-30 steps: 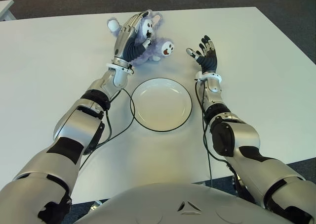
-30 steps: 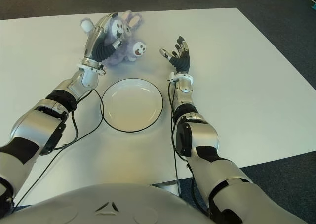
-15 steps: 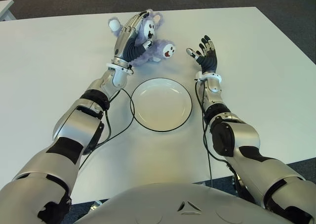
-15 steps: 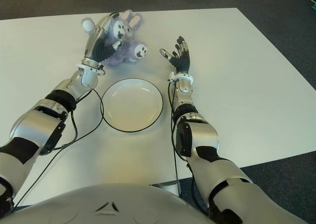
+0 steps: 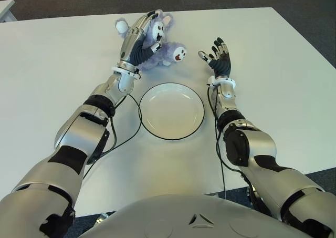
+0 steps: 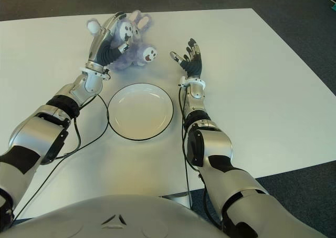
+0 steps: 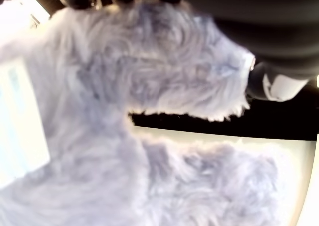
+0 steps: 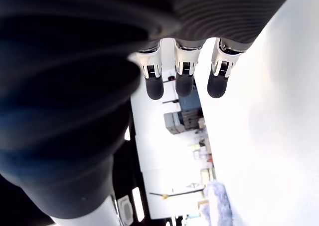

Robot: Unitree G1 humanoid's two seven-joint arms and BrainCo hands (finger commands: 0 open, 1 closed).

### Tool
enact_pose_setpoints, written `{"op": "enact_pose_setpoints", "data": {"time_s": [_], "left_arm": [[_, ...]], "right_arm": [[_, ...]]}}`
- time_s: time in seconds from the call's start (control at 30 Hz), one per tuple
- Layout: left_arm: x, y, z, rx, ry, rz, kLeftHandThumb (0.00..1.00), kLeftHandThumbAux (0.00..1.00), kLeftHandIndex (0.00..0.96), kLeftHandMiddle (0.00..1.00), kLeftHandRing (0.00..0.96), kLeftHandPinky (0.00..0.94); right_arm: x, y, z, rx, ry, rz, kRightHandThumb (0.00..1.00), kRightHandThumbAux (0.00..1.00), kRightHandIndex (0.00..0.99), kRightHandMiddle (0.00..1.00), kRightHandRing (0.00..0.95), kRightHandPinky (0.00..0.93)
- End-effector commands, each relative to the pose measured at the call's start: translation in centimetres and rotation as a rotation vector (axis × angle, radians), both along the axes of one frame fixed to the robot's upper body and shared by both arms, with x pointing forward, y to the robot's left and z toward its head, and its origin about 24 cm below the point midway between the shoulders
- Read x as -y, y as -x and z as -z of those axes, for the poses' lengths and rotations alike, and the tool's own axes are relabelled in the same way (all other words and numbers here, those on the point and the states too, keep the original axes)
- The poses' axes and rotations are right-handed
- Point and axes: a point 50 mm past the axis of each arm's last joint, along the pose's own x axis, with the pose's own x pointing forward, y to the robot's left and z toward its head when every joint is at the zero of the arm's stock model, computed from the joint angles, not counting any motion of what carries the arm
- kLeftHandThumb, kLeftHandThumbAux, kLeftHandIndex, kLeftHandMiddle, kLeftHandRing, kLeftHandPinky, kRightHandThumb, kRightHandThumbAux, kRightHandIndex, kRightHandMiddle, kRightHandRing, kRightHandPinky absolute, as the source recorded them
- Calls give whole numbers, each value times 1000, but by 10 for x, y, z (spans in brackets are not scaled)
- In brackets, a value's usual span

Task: Put the doll into the plate.

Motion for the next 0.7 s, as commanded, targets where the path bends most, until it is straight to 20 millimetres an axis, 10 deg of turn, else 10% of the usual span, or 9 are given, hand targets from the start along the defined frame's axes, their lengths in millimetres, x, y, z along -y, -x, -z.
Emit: {"op": "enact_pose_setpoints", "data": {"time_s": [0.03,0.7], "left_arm": [[-3,1,5,-21,-39,8,489,272,0,61,67,43],[-4,0,7,-66,-67,11,484,249,0,35,56,45]], "right_arm": [[-3,11,24,-86,-19,1,170,910,82,47,42,81],[-4,11,24,-83,-25,5,216,908,81,49,40,72]]}}
